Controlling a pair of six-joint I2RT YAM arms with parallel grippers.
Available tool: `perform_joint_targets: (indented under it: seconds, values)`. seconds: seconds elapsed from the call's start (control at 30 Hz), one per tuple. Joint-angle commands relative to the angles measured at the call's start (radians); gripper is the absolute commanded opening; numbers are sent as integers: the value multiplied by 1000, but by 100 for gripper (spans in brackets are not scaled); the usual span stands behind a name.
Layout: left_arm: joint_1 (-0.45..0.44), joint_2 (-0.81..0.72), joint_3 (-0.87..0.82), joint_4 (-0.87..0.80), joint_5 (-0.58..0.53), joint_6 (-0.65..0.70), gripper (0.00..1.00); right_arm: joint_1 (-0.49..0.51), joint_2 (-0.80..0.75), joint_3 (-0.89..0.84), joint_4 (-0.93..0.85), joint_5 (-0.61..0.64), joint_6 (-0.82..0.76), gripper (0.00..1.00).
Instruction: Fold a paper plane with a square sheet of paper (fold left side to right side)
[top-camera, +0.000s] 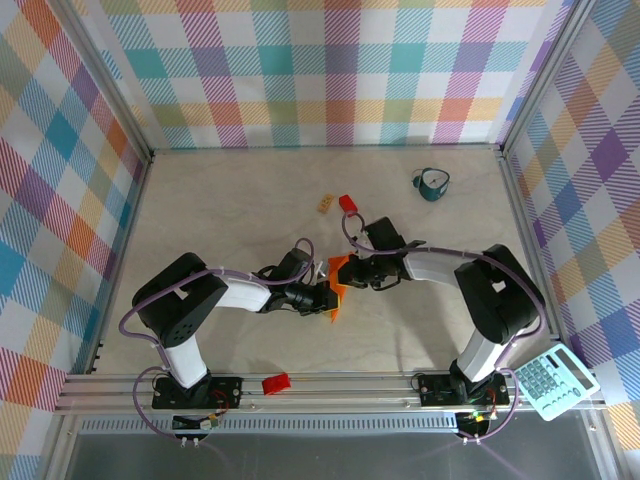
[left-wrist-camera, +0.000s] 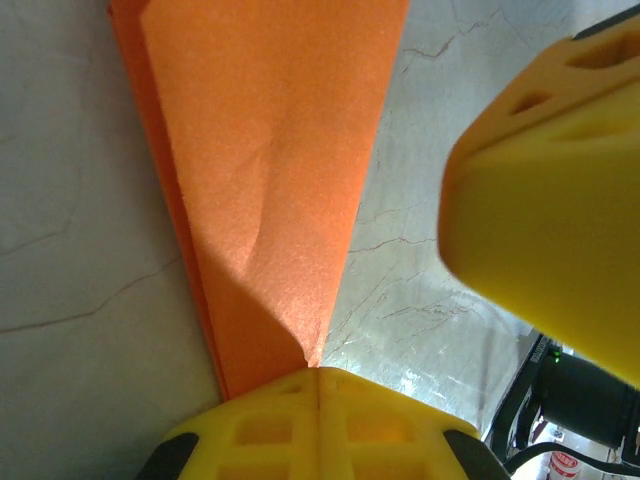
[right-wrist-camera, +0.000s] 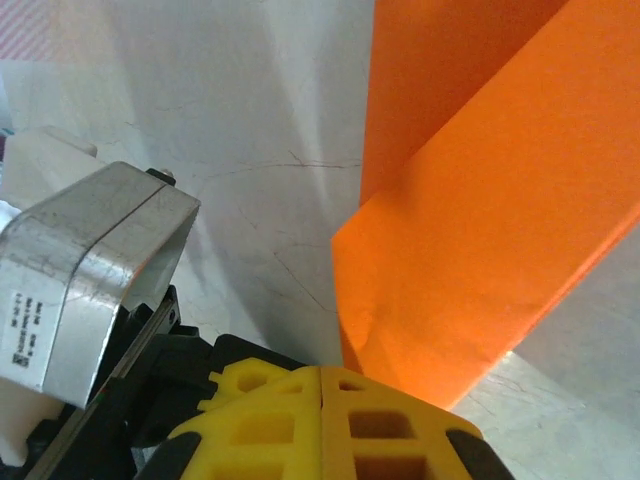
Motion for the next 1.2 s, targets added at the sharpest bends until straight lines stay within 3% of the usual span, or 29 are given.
perform_joint_targets:
  seconds: [0.0, 0.5, 0.8, 1.17]
  values:
    - [-19, 5, -38, -95, -29, -3, 0, 11, 45, -1, 41, -28, 35, 4]
    - [-8, -77, 43, -62, 44, -38, 3, 18, 148, -21, -61, 47, 46, 3]
    - [-14, -188, 60, -219, 53, -24, 4, 19, 155, -10, -115, 73, 35, 1]
    - [-65, -137, 48, -193, 98, -68, 1, 22, 170, 2, -137, 76, 29, 0]
